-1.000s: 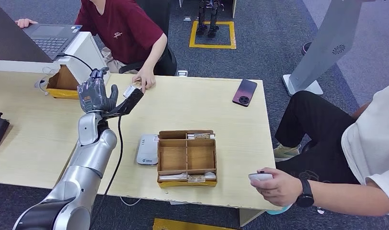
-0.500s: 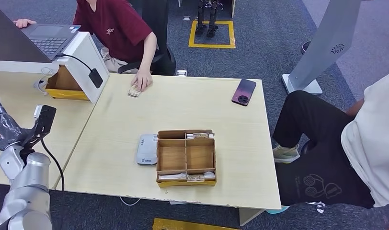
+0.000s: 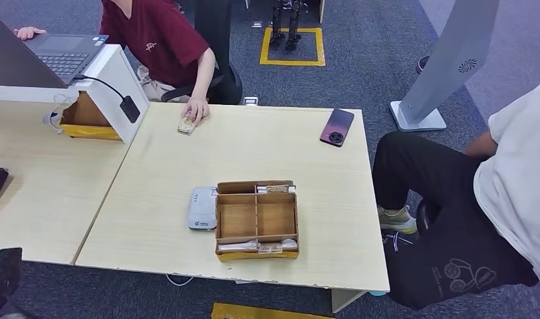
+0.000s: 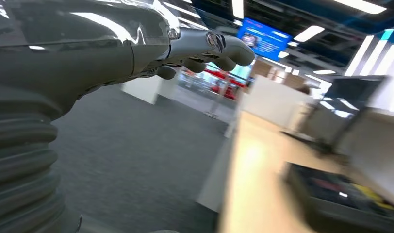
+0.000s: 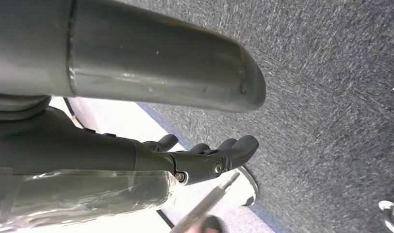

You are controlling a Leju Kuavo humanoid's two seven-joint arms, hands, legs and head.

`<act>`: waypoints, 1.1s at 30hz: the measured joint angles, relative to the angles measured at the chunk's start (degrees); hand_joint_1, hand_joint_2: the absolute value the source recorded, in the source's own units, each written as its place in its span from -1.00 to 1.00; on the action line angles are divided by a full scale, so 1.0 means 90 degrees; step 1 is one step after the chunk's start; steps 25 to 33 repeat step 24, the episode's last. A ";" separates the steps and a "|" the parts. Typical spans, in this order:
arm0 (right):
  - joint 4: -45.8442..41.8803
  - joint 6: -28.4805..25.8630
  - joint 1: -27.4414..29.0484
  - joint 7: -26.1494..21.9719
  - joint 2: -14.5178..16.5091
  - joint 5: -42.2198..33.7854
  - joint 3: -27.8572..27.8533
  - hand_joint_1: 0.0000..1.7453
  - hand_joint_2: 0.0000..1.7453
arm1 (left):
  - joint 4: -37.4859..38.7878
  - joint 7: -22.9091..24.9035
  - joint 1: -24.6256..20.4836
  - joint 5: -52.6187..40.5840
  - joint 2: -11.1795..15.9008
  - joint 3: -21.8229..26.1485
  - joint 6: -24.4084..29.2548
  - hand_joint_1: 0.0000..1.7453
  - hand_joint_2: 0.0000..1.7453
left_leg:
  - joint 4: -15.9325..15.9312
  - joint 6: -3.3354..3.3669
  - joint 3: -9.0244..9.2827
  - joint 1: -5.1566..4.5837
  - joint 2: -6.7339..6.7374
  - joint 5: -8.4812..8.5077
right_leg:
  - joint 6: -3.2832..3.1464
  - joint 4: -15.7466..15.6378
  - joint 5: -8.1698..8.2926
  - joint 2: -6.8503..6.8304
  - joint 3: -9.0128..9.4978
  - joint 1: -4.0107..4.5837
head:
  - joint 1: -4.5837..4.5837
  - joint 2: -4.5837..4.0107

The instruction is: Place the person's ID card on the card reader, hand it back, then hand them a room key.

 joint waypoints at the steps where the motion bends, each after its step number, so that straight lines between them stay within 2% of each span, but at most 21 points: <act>1: 0.0001 -0.0031 0.0011 -0.0014 0.0004 -0.0002 -0.0036 -1.00 -1.00 | -0.0062 0.0139 0.0172 -0.0112 -0.0084 0.0262 0.0000 -1.00 1.00 | 0.0000 0.0002 -0.0001 0.0000 -0.0003 -0.0001 | 0.0001 -0.0001 -0.0003 -0.0003 0.0000 0.0000 | 0.0001 0.0000; 2: 0.0001 -0.0061 0.0020 -0.0023 0.0007 -0.0002 -0.0071 -1.00 -1.00 | -0.0089 0.0436 0.0323 -0.0333 -0.0168 0.0517 0.0000 -1.00 1.00 | 0.0000 0.0004 -0.0001 -0.0001 -0.0005 -0.0003 | 0.0002 -0.0003 -0.0005 -0.0005 0.0001 -0.0001 | 0.0000 0.0000; 3: 0.0001 -0.0084 0.0027 -0.0028 0.0012 -0.0001 -0.0104 -1.00 -1.00 | -0.0065 0.0994 0.0454 -0.0694 -0.0265 0.0762 -0.0001 -1.00 1.00 | 0.0000 0.0005 -0.0001 -0.0003 -0.0008 -0.0003 | 0.0004 -0.0004 -0.0007 -0.0008 0.0002 -0.0003 | 0.0001 0.0000; 6: 0.0001 -0.0123 0.0043 -0.0032 0.0021 0.0008 -0.0167 -1.00 -1.00 | 0.0230 0.3561 0.0722 -0.1875 -0.0584 0.1249 -0.0002 -1.00 1.00 | 0.0001 0.0006 -0.0002 -0.0009 -0.0017 -0.0004 | 0.0005 -0.0006 -0.0006 -0.0022 0.0007 -0.0008 | -0.0002 0.0000; 8: 0.0001 -0.0145 0.0045 -0.0039 0.0029 0.0013 -0.0181 -1.00 -1.00 | 0.0511 0.4818 0.0816 -0.1850 -0.0811 0.1438 -0.0002 -1.00 1.00 | 0.0002 0.0007 -0.0002 -0.0010 -0.0028 -0.0003 | 0.0006 -0.0008 -0.0006 -0.0036 0.0012 -0.0009 | 0.0000 0.0000; 10: 0.0001 -0.0135 0.0041 -0.0045 0.0040 0.0014 -0.0186 -1.00 -1.00 | 0.0850 0.5502 0.0868 -0.1390 -0.1004 0.1519 -0.0002 -1.00 1.00 | 0.0002 0.0009 -0.0001 -0.0013 -0.0042 -0.0002 | 0.0007 -0.0009 -0.0005 -0.0052 0.0018 -0.0011 | 0.0003 0.0000; 12: 0.0005 -0.0011 0.0025 -0.0021 0.0049 0.0012 -0.0193 -1.00 -1.00 | 0.1174 0.5776 0.0897 -0.1177 -0.1199 0.1553 -0.0002 -1.00 1.00 | 0.0003 0.0012 0.0000 -0.0015 -0.0054 0.0000 | 0.0008 -0.0010 -0.0005 -0.0065 0.0023 -0.0012 | 0.0007 0.0000; 16: 0.0033 0.0465 -0.0020 0.0000 0.0066 -0.0037 -0.0297 -1.00 1.00 | 0.1845 0.5749 0.0904 -0.1224 -0.1519 0.1618 -0.0003 -1.00 1.00 | 0.0005 0.0014 0.0005 -0.0016 -0.0058 0.0001 | 0.0009 -0.0011 -0.0003 -0.0073 0.0030 -0.0013 | 0.0017 0.0000; 18: 0.0046 0.0873 -0.0033 -0.0063 0.0068 -0.0201 -0.0353 -1.00 1.00 | 0.2157 0.5521 0.0899 -0.1146 -0.1577 0.1600 -0.0027 -1.00 1.00 | 0.0005 0.0014 0.0009 -0.0015 -0.0057 0.0001 | 0.0009 -0.0010 -0.0002 -0.0072 0.0032 -0.0013 | 0.0016 0.0000; 20: 0.0049 0.1202 -0.0030 -0.0111 0.0068 -0.0468 -0.0373 -1.00 0.00 | 0.2407 0.5322 0.0905 -0.0962 -0.1599 0.1520 -0.0100 -1.00 1.00 | 0.0005 0.0013 0.0012 -0.0013 -0.0057 0.0001 | 0.0009 -0.0010 -0.0002 -0.0071 0.0033 -0.0012 | 0.0015 0.0000; 22: 0.0049 0.1329 -0.0021 -0.0121 0.0068 -0.0737 -0.0365 -1.00 -1.00 | 0.2574 0.5250 0.0922 -0.0733 -0.1606 0.1380 -0.0209 -1.00 0.00 | 0.0004 0.0013 0.0013 -0.0011 -0.0057 0.0002 | 0.0009 -0.0009 -0.0002 -0.0070 0.0033 -0.0010 | 0.0015 0.0000; 24: 0.0049 0.1393 -0.0017 -0.0120 0.0067 -0.0941 -0.0342 -1.00 -1.00 | 0.2664 0.5219 0.0940 -0.0548 -0.1609 0.1252 -0.0302 -1.00 -1.00 | 0.0004 0.0013 0.0013 -0.0010 -0.0057 0.0002 | 0.0008 -0.0009 -0.0003 -0.0070 0.0033 -0.0009 | 0.0015 0.0000; 33: 0.0049 0.1393 -0.0017 -0.0120 0.0067 -0.0941 -0.0342 -1.00 -1.00 | 0.2664 0.5219 0.0940 -0.0548 -0.1609 0.1252 -0.0302 -1.00 -1.00 | 0.0004 0.0013 0.0013 -0.0010 -0.0057 0.0002 | 0.0008 -0.0009 -0.0003 -0.0070 0.0033 -0.0009 | 0.0015 0.0000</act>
